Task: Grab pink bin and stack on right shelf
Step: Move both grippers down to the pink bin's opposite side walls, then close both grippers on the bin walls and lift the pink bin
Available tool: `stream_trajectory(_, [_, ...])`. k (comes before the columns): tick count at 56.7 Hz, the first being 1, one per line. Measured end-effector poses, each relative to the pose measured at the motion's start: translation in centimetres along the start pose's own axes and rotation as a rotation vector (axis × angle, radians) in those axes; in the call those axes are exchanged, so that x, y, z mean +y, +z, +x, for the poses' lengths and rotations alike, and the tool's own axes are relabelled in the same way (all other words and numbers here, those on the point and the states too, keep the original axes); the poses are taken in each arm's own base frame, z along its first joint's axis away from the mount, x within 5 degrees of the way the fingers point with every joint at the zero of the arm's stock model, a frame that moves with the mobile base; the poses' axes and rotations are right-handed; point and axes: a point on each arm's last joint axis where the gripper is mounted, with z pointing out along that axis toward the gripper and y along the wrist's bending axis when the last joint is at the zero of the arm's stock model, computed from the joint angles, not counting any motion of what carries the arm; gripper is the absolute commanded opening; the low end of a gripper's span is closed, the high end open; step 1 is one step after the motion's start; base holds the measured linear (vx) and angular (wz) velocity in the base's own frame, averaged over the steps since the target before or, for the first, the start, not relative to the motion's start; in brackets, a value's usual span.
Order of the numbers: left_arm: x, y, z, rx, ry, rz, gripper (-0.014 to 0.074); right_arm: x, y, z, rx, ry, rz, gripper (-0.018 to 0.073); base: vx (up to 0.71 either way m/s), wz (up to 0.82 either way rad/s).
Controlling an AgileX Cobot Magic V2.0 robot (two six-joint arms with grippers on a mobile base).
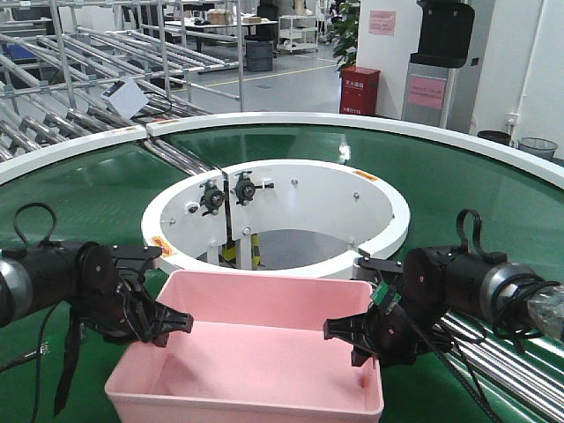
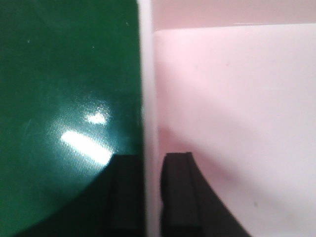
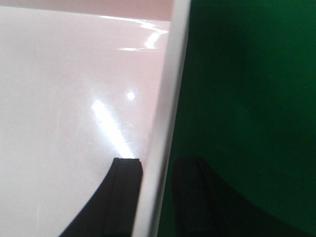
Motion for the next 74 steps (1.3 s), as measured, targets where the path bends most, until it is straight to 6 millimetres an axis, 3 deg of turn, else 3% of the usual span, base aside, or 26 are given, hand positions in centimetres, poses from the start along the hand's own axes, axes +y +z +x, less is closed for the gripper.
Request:
stream_trajectory(1, [-0.1, -0.4, -0.1, -0.003, -0.001, 0.002, -0.0007, 0.1, -0.2, 0.0, -0.002, -0.003, -0.002, -0.0014, 0.00, 0.00])
stream_trajectory(4, [-0.2, -1.3, -0.3, -0.016, -0.003, 0.008, -0.0010, 0.2, -0.9, -0.1, -0.009, -0.009, -0.005, -0.0014, 0.00, 0.00])
stream_trajectory(14, [-0.7, -6.6, -0.6, -0.125, 0.004, 0.020, -0.0006, 0.7, -6.6, -0.9, -0.143, -0.025, -0.043, -0.0012, 0.00, 0.00])
stream_trajectory(25, [-1.3, -13.0, 2.1, -0.295, -0.035, 0.050, -0.0005, 1.1, -13.7, -0.8, -0.297, -0.081, -0.086, -0.0010, 0.00, 0.00])
stream_trajectory(39, [-1.5, -20.3, 8.2, -0.468, -0.073, 0.087, -0.0002, 1.1, -18.4, 3.6, -0.353, -0.089, -0.180, -0.0010, 0.00, 0.00])
stream_trajectory(47, [-1.6, -24.1, 9.9, -0.571, -0.066, 0.108, -0.0002, 0.9, -20.8, 5.8, -0.407, -0.065, -0.236, -0.0009, 0.00, 0.00])
stream_trajectory(57, [-1.9, -25.4, 10.6, -0.582, -0.105, 0.141, -0.0002, 0.6, -23.4, 7.0, -0.467, -0.075, -0.255, -0.0008, 0.00, 0.00])
stream_trajectory(74, [-2.0, -25.3, 10.8, -0.556, -0.122, 0.151, -0.0002, 0.5, -23.5, 7.5, -0.439, -0.083, -0.244, -0.0008, 0.00, 0.00])
